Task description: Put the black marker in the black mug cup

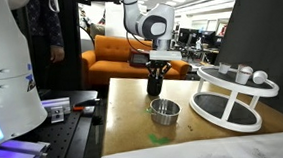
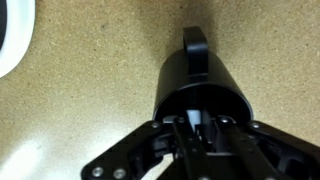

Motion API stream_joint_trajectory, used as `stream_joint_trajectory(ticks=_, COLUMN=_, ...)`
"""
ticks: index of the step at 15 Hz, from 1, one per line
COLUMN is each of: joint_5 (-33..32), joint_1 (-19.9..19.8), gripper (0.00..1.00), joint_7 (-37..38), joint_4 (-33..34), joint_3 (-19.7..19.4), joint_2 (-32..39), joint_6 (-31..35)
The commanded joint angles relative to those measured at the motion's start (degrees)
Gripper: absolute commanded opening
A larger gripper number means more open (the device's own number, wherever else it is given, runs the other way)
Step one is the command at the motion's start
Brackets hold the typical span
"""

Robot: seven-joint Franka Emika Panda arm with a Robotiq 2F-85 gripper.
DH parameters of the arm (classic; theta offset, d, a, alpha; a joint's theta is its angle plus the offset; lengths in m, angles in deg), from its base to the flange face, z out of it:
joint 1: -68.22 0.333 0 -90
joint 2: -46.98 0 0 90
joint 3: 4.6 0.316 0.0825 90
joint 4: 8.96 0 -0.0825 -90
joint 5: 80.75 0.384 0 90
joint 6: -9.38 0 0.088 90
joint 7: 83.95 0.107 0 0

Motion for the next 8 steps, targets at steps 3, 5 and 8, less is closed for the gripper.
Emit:
stream_joint_trajectory(ticks=3, joint_5=-1.95, joint_1=-0.86, gripper=0.05, joint_7=2.29, joint_4=0.59, joint_3=0.55, joint_2=0.45, joint_6=-0.76)
stream_joint_trajectory(ticks=5, joint_5=-1.90, joint_1=-0.96, gripper=0.44, joint_7=2.51, joint_4=0.57, joint_3=0.66, joint_2=0.54, joint_6=-0.83)
stream_joint_trajectory(ticks=8, joint_5=-1.90, joint_1=-0.99, gripper=0.56, joint_7=2.89, joint_4=0.33, joint_3=0.69, joint_2=0.51, joint_6=-0.78)
